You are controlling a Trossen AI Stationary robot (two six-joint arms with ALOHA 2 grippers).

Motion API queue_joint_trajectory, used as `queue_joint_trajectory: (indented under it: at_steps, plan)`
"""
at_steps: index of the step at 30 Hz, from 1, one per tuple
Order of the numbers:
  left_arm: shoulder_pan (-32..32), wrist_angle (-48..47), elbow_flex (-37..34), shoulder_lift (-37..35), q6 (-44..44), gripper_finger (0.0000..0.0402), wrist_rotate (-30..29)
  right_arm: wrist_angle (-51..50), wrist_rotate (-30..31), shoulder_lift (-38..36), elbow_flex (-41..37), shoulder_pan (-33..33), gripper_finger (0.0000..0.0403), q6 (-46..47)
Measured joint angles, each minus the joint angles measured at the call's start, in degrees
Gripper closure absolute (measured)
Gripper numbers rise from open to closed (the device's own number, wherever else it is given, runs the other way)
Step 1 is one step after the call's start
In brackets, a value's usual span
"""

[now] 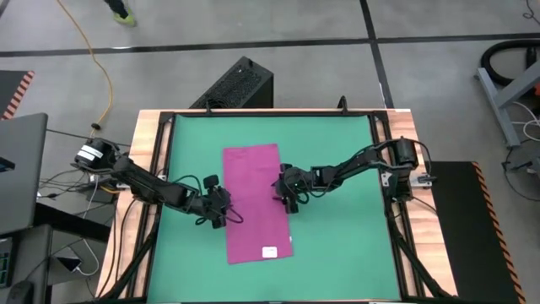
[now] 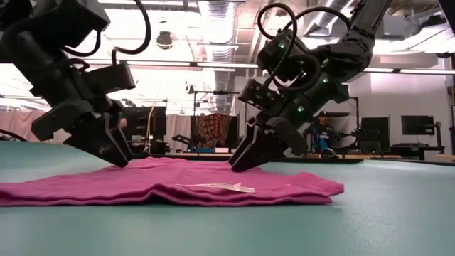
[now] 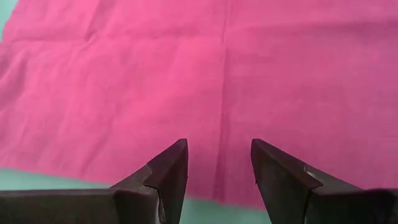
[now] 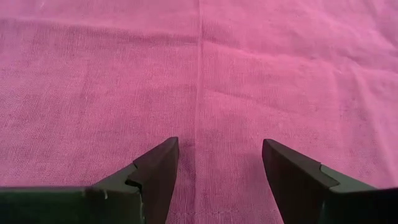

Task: Roll towel
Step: Fold the violet towel

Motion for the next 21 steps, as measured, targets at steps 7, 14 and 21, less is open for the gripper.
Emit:
queue_joint_trajectory:
  at_steps: [7,14,21]
  plan:
    - [0.2,-1.5,0.1,1.2,-0.6,0.0235,0.0,-0.6,0.0,-0.1,-0.9,0.0,0.0148,0.0]
    - [0.6,-1.3,0.1,4.6,-1.7,0.0235,0.6,-1.0,0.2,-0.1,-1.0,0.0,0.0149,0.0]
    - [0.5,-1.9,0.2,5.0,-2.7,0.0235,1.0,0.1,0.2,-1.0,-1.1,0.0,0.0148,-0.6]
